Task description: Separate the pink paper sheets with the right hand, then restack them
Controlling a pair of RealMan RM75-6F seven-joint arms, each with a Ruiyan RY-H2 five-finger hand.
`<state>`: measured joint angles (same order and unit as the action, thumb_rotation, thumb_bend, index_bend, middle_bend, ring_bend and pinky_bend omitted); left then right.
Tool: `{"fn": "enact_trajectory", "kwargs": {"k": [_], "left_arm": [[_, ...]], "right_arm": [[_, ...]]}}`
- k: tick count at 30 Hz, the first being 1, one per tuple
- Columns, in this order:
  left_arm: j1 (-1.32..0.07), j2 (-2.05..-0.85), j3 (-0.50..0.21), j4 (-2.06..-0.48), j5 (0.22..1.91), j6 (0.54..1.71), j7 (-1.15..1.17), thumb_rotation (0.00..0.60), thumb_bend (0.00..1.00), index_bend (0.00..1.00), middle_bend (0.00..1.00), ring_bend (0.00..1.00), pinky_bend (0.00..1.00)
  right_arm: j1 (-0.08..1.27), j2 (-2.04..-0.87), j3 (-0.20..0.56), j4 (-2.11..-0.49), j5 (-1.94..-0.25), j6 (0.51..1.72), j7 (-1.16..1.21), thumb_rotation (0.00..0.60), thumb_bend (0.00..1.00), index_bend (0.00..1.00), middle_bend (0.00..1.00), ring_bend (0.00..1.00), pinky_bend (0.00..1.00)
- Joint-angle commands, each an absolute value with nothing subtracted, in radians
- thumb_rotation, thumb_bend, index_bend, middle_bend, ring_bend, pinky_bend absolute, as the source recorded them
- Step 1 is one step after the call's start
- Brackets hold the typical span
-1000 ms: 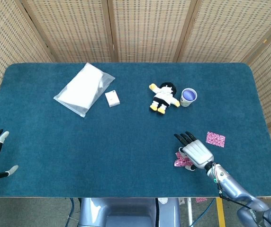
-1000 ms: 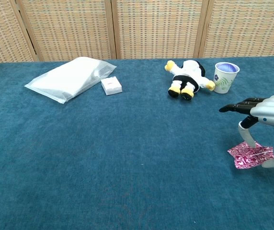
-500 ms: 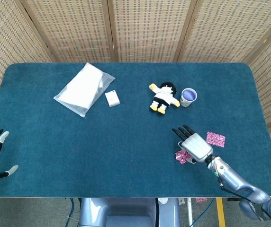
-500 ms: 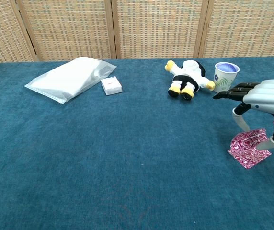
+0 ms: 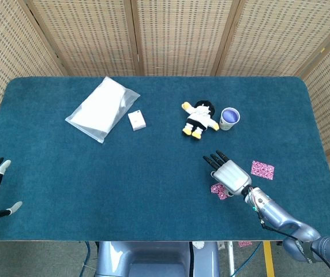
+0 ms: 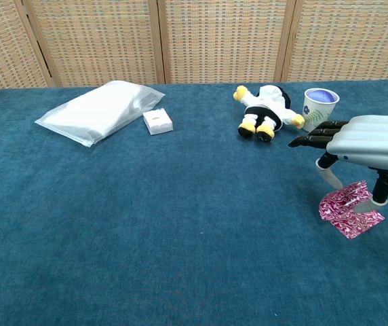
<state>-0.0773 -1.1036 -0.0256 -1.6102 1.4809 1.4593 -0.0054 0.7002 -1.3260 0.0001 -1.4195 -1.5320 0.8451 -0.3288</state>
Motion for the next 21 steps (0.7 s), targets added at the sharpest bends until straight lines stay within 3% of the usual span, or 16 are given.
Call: {"fn": "enact_trajectory", "kwargs": {"k": [1, 11, 21], "left_arm": [[-0.077, -1.103, -0.025, -1.611, 1.481, 1.459, -0.006, 0.600, 0.00, 0.00, 0.00, 0.00, 0.00], [-0.077, -1.103, -0.025, -1.611, 1.481, 1.460, -0.005, 0.600, 0.00, 0.00, 0.00, 0.00, 0.00], [-0.077, -1.104, -0.025, -1.612, 1.482, 1.461, -0.003, 0.600, 0.00, 0.00, 0.00, 0.00, 0.00]], "right_arm": [[0.701, -1.327, -0.002, -1.418, -1.524, 0.839, -0.338, 0.600, 0.26, 0.56, 0.00, 0.00, 0.00], [0.695, -1.320, -0.007, -1.413, -1.491, 0.829, -0.370, 0.600, 0.26, 0.54, 0.00, 0.00, 0.00], [0.692, -1.309, -0.021, -1.411, -1.486, 0.825, -0.405, 0.600, 0.24, 0.38, 0.00, 0.00, 0.00]]}}
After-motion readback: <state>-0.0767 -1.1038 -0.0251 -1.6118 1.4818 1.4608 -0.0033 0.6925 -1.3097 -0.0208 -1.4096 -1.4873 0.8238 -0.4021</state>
